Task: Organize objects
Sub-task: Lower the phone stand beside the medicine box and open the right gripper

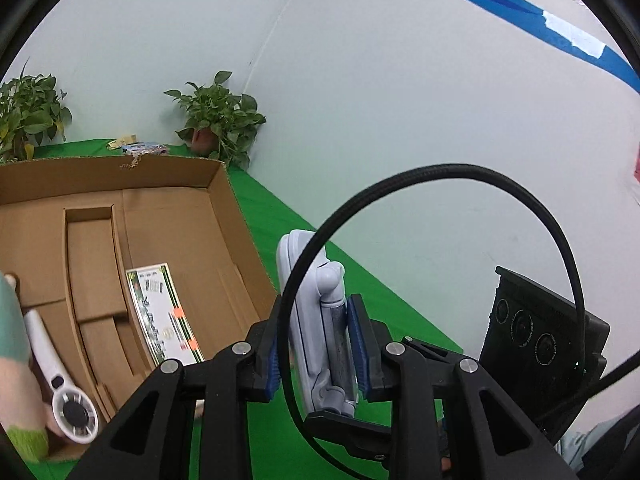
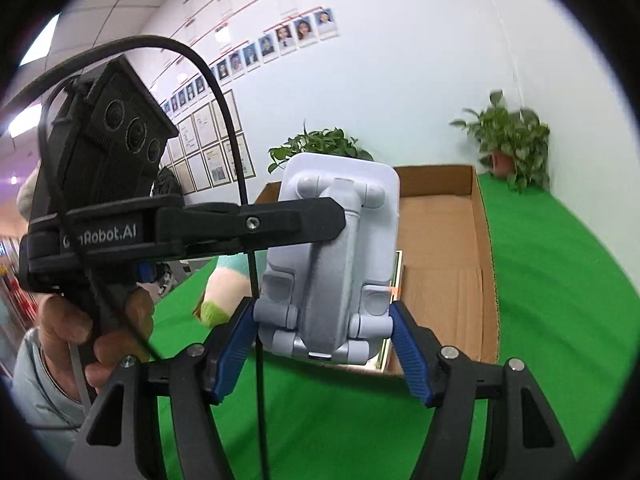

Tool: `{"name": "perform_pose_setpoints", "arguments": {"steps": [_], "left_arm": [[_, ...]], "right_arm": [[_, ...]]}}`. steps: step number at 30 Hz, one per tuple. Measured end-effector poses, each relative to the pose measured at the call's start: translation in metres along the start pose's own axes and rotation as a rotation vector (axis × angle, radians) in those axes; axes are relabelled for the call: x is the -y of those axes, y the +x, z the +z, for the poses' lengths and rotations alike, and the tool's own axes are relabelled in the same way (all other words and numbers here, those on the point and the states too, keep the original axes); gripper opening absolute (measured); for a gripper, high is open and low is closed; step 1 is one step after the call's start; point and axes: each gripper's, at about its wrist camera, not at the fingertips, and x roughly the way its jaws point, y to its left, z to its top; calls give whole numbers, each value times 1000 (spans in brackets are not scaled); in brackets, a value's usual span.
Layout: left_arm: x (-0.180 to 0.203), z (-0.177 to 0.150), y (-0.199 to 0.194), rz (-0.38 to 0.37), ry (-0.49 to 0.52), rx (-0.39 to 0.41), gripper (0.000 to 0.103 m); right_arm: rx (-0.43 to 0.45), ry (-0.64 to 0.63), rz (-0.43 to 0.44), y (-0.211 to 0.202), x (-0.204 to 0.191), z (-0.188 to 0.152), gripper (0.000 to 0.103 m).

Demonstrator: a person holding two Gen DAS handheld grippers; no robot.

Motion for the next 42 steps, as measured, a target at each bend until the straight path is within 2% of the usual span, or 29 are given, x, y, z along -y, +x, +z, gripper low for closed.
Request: {"name": "perform_pose_setpoints", "arguments": {"steps": [5, 9, 13, 17, 23, 28, 29, 30, 31, 34, 40, 42], "left_arm": [[-38, 25, 56, 10, -78, -80, 26], [-65, 28, 98, 14, -134, -134, 26], [-94, 13, 137, -4, -229, -198, 26], [-118, -7, 165, -13, -308, -236, 26], [-137, -19, 186, 2, -374, -265, 26], [-149, -27, 205, 45, -421, -303, 25], [-150, -29, 211, 63, -418, -322, 21], [-150, -31, 215, 80, -415, -330, 21], [-151, -33, 219, 61, -425, -335, 21], [-151, -32, 224, 55, -427, -336, 21], [-152, -35, 233, 6, -459, -331, 20], [-149, -35, 241, -15, -464, -328, 20]], "right_arm": [[-69, 103, 37, 41, 42, 17, 65], [-134, 141, 31, 69, 70, 20, 65], [-213, 139, -22, 92, 87, 7, 65], [-284, 177, -39, 111, 102, -8, 65], [-360, 167, -87, 121, 102, -19, 65], [-432, 145, -145, 138, 107, -22, 65], [-444, 120, -161, 140, 105, -23, 54], [-463, 102, -179, 143, 103, -23, 40], [-468, 88, -194, 141, 100, -24, 37], [-488, 73, -221, 139, 98, -23, 37], [-490, 152, -209, 123, 109, -33, 37], [-485, 163, -220, 116, 111, -38, 43]]}}
